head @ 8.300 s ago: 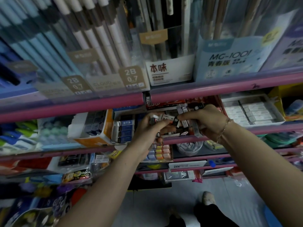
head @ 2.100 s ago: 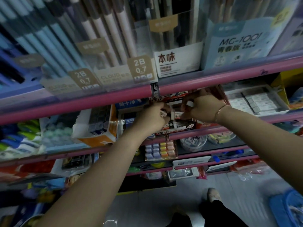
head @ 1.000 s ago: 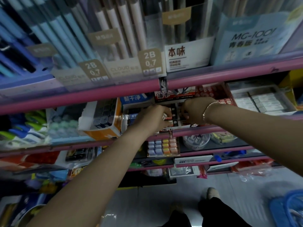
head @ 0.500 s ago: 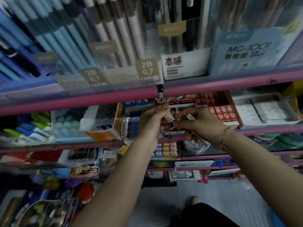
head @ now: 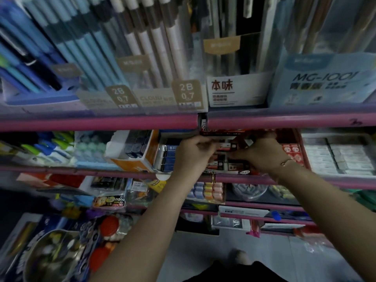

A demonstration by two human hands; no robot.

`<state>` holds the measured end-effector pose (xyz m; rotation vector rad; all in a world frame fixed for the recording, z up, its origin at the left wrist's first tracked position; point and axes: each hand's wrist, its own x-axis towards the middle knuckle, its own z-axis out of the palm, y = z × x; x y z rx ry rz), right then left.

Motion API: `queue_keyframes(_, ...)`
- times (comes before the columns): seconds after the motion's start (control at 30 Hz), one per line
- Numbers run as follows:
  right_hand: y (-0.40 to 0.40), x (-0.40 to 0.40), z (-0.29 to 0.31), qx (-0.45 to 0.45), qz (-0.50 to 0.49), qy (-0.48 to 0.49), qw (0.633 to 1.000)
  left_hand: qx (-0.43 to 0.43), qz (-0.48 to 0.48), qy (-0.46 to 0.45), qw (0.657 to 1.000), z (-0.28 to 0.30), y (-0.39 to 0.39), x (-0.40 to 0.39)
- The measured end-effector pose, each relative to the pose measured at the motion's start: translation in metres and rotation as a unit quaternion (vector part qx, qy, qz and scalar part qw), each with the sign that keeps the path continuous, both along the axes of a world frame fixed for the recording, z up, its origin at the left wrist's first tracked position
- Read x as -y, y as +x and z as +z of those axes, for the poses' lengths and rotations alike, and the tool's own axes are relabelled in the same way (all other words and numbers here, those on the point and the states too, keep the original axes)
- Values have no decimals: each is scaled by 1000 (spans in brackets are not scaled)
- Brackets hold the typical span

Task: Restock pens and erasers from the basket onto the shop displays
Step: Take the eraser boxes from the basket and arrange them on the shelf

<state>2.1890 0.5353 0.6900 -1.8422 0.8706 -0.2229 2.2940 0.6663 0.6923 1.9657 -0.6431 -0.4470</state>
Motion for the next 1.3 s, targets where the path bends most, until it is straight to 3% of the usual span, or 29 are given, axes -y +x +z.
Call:
queue_keyframes(0.1,8,2,-9,-80,41,-167,982,245,-34,148,957,-5,10,-4)
queue_keyframes(0.17,13,4,-11,-84,52,-220,971,293,-64,198,933,-10,17,-7)
queue_keyframes(0.33,27,0,-18,-132,65,-355,923,253,-133,204,936,-22,26,-18)
queue_keyframes(0.47,37,-9,-23,-149,36,-414,897,164,-188,182,951,-20,37,-16)
queue_keyframes(0.7,53,-15,-23,-163,6,-393,905,87,-231,229,942,-15,53,-4)
queue_keyframes(0.97,49,-12,-15,-140,46,-256,955,80,-240,226,941,-20,58,-3)
queue_keyframes(1.03,42,-9,-7,-74,-4,-181,981,67,-213,220,949,-19,57,-5)
queue_keyframes(1.1,34,-7,1,34,-92,-46,994,89,-173,205,959,-13,53,-5)
queue_keyframes(1.17,27,-10,7,113,-143,177,967,112,-137,162,971,-2,44,-3)
queue_keyframes(1.23,24,-13,11,176,-149,395,889,48,-117,98,987,9,33,0)
queue_keyframes(1.3,22,-16,12,233,-135,514,814,-40,-126,67,989,20,21,1)
